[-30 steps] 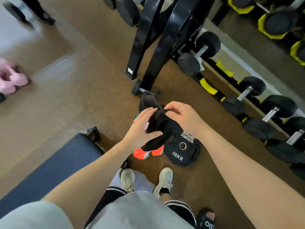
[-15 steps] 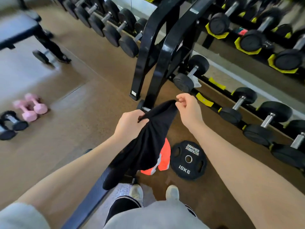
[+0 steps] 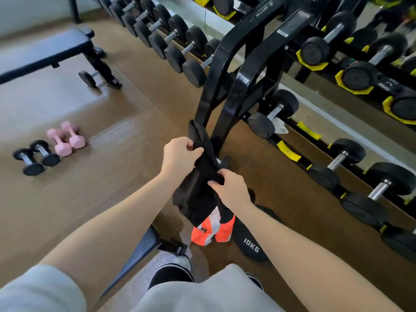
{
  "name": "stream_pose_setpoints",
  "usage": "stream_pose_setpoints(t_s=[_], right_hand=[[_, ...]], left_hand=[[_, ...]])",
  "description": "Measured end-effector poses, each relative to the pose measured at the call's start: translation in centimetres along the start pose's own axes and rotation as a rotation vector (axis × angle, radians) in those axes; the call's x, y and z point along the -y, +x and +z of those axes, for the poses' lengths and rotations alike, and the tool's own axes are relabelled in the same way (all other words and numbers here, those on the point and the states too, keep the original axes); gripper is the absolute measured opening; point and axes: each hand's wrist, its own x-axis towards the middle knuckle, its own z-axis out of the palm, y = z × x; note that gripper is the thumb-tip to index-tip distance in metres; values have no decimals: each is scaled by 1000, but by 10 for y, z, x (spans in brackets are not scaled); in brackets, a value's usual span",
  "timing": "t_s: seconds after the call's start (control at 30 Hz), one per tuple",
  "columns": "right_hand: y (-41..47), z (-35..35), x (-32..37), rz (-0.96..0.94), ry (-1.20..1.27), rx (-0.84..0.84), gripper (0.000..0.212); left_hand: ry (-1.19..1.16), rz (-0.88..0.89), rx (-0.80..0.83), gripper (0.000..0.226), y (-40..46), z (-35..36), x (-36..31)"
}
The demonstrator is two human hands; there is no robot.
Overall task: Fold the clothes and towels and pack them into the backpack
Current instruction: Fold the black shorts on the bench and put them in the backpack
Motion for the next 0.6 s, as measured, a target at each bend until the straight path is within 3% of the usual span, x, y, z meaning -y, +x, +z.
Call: stream_pose_setpoints(t_s=[0.1, 0.23, 0.3, 0.4, 0.53, 0.6], right_hand=[[6, -18, -8, -8, 5, -14, 17], [10, -29, -7, -173, -250, -69, 26], [14, -31, -3, -189, -226, -83, 27], [21, -35, 8, -39, 16, -102, 21], [28, -33, 27, 208, 392, -116, 17], [30, -29, 35, 371, 622, -117, 14]], left_hand=[[-66, -88, 6, 17, 6, -1, 10], [-130, -170, -5, 13, 17, 3, 21], [-280, -211, 13, 24, 22, 4, 22], [-266, -157, 116, 44, 19, 3, 23], [-255, 6, 311, 27, -16, 11, 34], [-309, 12, 424, 33, -34, 18, 42]])
